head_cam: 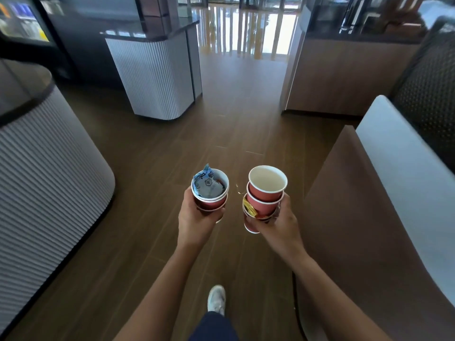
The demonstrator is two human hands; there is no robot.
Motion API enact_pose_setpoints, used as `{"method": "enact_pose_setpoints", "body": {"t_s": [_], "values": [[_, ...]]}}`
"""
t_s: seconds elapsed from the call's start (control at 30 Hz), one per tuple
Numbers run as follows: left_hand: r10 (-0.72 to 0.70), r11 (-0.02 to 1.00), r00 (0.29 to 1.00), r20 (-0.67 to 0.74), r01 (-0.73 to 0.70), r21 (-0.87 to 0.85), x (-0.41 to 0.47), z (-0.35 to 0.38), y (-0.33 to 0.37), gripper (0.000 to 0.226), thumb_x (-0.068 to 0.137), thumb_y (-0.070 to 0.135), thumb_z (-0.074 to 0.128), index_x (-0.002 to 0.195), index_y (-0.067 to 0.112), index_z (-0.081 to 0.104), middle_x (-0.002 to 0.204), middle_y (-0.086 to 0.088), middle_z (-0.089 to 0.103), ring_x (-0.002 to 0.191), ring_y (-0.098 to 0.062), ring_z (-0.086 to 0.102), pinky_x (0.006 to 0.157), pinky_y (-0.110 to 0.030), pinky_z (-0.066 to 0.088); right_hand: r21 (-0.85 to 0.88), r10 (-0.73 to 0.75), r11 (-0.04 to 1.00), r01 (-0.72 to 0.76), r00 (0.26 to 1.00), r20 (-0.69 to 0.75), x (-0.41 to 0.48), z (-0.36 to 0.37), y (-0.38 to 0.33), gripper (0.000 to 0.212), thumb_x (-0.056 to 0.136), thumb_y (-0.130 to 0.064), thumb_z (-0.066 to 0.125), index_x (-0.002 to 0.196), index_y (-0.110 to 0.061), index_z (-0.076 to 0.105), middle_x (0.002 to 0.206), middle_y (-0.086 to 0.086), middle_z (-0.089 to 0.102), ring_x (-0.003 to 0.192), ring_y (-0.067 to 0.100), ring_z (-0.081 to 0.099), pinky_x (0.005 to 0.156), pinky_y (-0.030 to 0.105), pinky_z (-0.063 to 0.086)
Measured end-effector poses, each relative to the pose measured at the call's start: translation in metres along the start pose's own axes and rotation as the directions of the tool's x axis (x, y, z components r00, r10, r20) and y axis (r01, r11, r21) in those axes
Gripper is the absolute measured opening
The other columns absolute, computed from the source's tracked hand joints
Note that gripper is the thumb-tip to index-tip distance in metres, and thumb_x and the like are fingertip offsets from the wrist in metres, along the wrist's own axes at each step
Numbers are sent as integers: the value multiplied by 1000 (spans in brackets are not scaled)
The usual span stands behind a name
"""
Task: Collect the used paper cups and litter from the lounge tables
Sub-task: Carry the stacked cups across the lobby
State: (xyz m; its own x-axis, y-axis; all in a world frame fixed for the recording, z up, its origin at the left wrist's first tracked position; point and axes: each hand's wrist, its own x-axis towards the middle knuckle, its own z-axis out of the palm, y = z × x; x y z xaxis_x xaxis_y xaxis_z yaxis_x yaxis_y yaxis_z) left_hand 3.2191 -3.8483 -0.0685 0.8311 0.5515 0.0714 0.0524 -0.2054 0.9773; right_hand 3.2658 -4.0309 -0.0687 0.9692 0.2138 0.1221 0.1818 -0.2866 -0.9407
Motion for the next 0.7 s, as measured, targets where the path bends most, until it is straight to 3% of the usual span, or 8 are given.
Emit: {"method": "enact_pose_setpoints", "body": {"t_s": [0.17,0.27,0.37,0.5,0.7], "values": [[-9,1000,999,36,10,-27,84,17,-7,69,57,14,81,111,43,49,108,21,63,103,-3,62,83,-23,50,16,26,1000,-25,999,-33,82,20,10,79,67,-21,84,127,-33,34,116,-15,52,101,-4,55,75,1,43],[8,1000,998,61,-6,-21,138,23,-8,69,64,3,83,107,45,48,106,21,62,102,-2,62,78,-16,47,11,29,1000,-28,998,-54,134,32,11,79,67,-25,84,126,-37,33,117,-20,51,104,0,56,78,7,45],[20,1000,997,79,-20,-3,193,28,-8,73,65,0,82,111,44,46,109,19,62,102,-3,61,78,-16,46,21,42,999,-41,995,-86,182,42,11,80,66,-24,84,128,-34,35,120,-16,52,108,5,56,83,11,48],[47,999,995,91,-48,9,261,37,-7,71,64,0,82,115,37,49,111,13,64,103,-4,62,80,-18,48,8,47,999,-47,993,-106,240,55,15,81,65,-23,85,130,-29,37,119,-15,54,109,10,57,93,29,51],[34,999,995,91,-35,11,346,61,-9,72,65,-1,81,109,45,48,110,16,63,102,-1,61,80,-16,49,15,60,998,-59,991,-121,336,60,22,85,64,-25,85,134,-25,37,127,-8,55,113,12,57,95,35,51]]}}
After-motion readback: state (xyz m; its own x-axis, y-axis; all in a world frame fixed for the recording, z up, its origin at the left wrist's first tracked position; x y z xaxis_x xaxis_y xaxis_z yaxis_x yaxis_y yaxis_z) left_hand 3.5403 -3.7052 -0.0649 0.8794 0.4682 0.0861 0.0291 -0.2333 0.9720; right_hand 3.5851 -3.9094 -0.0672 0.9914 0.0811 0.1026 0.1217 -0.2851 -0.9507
